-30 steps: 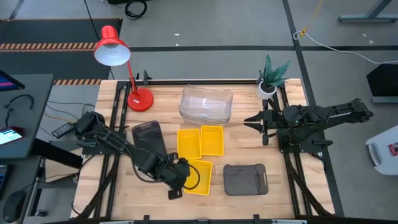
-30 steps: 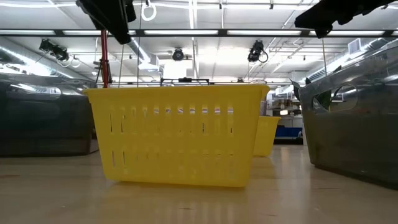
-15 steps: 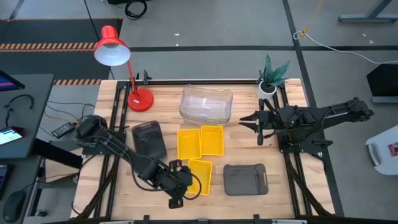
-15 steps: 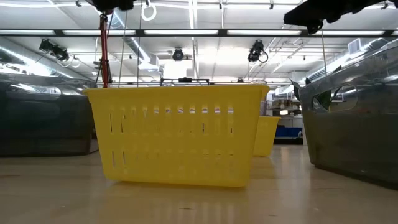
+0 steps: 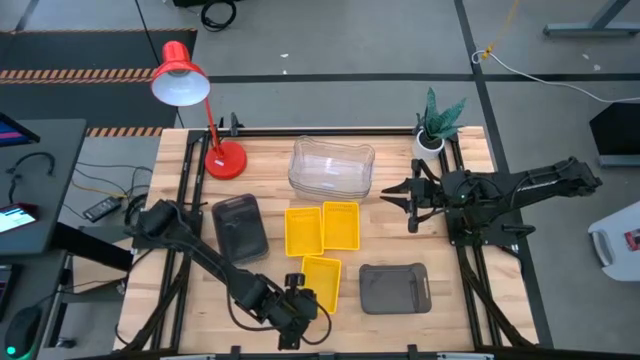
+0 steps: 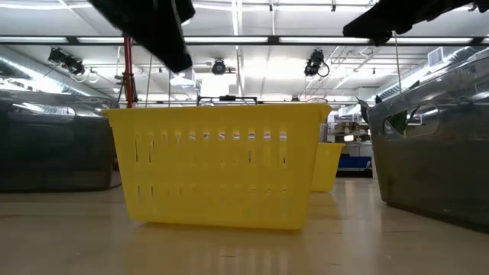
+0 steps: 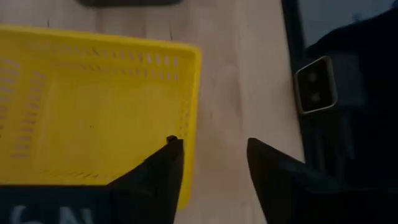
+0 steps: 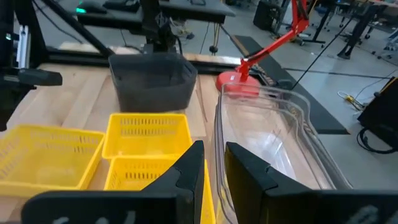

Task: Stack baskets by color
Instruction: Stack the bottom yellow bin on the top of the left yellow bin

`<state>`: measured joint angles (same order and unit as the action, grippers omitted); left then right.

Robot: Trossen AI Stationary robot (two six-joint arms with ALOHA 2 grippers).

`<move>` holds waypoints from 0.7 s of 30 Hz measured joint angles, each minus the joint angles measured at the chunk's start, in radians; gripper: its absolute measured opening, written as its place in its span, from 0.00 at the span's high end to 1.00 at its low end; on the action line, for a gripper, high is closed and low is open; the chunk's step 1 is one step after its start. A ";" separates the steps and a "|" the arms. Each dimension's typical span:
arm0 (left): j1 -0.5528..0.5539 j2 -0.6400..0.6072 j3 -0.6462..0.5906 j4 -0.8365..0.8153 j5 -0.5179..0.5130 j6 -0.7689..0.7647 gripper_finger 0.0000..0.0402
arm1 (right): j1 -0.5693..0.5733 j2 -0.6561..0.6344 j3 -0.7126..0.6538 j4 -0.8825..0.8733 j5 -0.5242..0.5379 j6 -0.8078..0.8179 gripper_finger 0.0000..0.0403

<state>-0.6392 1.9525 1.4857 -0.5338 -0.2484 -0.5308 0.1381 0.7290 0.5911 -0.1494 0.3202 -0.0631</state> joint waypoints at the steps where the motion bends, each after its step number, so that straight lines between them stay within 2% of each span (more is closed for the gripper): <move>1: 0.000 0.011 0.000 0.010 0.000 0.012 0.51 | 0.000 -0.001 0.000 -0.005 0.000 0.000 0.82; 5: 0.005 0.042 0.000 0.026 -0.006 0.027 0.44 | 0.000 0.003 0.000 -0.003 0.000 0.000 0.82; 9: 0.009 0.076 0.000 0.025 -0.024 0.027 0.44 | 0.000 0.007 0.000 0.000 0.000 0.000 0.82; 15: 0.021 0.115 0.000 0.017 -0.037 0.027 0.50 | 0.000 0.007 0.000 0.007 0.000 0.000 0.82; 21: 0.021 0.136 0.000 0.014 -0.033 0.020 0.63 | 0.000 0.007 0.000 0.006 -0.001 0.000 0.82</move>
<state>-0.6182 2.0885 1.4857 -0.5201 -0.2811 -0.5104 0.1379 0.7357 0.5907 -0.1432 0.3197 -0.0627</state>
